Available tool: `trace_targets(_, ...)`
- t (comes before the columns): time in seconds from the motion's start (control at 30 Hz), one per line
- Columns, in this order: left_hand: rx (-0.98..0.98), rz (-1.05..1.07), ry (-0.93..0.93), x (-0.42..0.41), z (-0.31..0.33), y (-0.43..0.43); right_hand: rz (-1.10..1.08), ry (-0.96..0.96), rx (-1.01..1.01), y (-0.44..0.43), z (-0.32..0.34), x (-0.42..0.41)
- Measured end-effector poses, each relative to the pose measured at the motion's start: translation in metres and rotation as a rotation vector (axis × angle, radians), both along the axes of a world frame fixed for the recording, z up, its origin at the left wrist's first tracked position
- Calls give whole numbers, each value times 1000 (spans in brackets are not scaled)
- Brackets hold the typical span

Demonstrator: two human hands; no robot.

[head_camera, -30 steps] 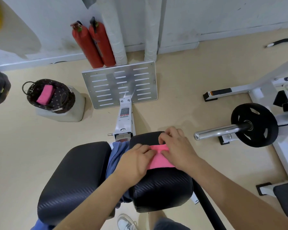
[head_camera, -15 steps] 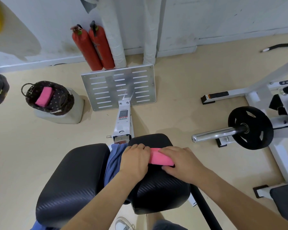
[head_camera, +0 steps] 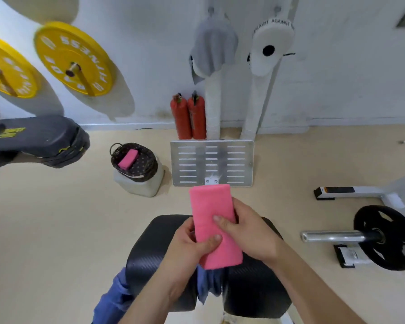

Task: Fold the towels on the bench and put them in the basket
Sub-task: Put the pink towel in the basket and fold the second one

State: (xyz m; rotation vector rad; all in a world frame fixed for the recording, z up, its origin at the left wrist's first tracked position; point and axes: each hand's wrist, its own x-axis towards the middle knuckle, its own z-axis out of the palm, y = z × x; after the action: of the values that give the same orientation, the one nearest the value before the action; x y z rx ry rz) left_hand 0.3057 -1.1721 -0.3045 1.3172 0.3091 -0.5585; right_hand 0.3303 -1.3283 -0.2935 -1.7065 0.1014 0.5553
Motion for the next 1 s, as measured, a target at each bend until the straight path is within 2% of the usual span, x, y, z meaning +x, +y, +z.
trace_targets(0.1, 106, 92, -206, -34, 34, 48, 249, -239, -338, 49, 52, -32)
trace_targets(0.17, 207, 126, -356, -63, 62, 89, 428, -483, -619, 85, 81, -63)
trace_targets(0.2, 247, 134, -405, -80, 75, 111, 471, -600, -690, 105, 91, -81)
trace_targets(0.27, 324, 152, -483, -118, 97, 153, 520, -754, -739, 147, 100, -118)
trace_targets(0.4, 488, 197, -604, -204, 120, 234, 653, -867, -775, 233, 100, -189)
trace_targets(0.53, 571, 328, -671, -277, 132, 313, 794, -789, -518, 309, 123, -237)
trace_targets(0.67, 573, 461, -689, -322, 144, 385, 864, -526, -310, 365, 142, -252)
trace_targets(0.77, 623, 543, -668, -338, 142, 426, 933, -530, -316, 408, 145, -254)
trace_targets(0.87, 671, 614, -570, -339, 130, 463, 1000, -585, -348, 454, 140, -252)
trace_targets(1.0, 835, 534, -516, -331, 121, 514, 1136, -508, -400, 510, 128, -235)
